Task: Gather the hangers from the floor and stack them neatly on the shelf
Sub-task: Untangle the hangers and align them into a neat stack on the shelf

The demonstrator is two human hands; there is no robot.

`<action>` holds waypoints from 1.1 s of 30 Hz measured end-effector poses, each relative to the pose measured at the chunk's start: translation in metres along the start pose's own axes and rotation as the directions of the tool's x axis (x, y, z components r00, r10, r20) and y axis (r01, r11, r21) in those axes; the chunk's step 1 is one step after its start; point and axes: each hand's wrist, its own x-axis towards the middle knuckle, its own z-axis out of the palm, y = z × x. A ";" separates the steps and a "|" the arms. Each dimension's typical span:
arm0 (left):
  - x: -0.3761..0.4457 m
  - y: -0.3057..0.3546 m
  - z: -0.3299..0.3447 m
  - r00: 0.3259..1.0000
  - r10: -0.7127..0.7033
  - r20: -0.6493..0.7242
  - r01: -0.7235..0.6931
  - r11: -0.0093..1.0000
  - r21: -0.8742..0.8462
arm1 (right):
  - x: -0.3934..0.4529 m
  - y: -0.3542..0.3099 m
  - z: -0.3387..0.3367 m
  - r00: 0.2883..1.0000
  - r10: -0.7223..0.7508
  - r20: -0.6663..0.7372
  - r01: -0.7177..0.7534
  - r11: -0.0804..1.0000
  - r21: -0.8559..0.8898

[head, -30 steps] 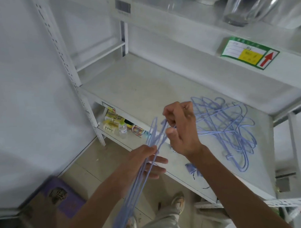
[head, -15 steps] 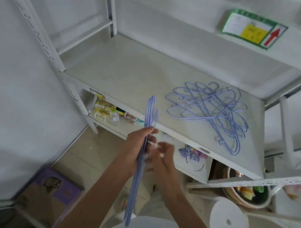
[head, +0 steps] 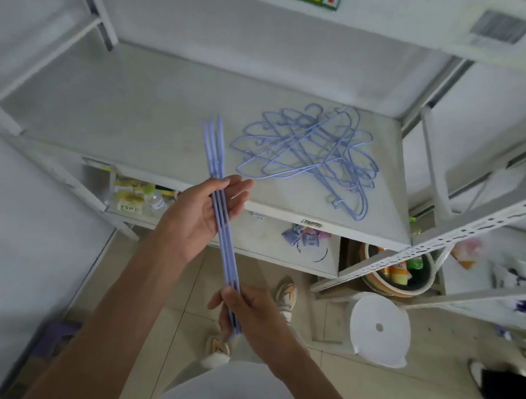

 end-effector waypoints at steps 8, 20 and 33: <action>0.016 -0.006 0.023 1.000 -0.012 0.028 0.008 0.993 0.116 | -0.003 0.010 -0.033 0.998 0.059 0.000 -0.057 0.971 0.230; 0.058 -0.009 0.035 0.999 -0.033 0.034 0.028 0.991 0.133 | 0.052 0.000 -0.206 0.874 0.130 -0.468 -0.096 0.991 0.095; 0.084 -0.020 0.078 0.999 0.018 -0.041 -0.017 0.999 0.027 | 0.238 -0.046 -0.293 0.830 -0.325 -0.453 -0.308 0.410 -0.858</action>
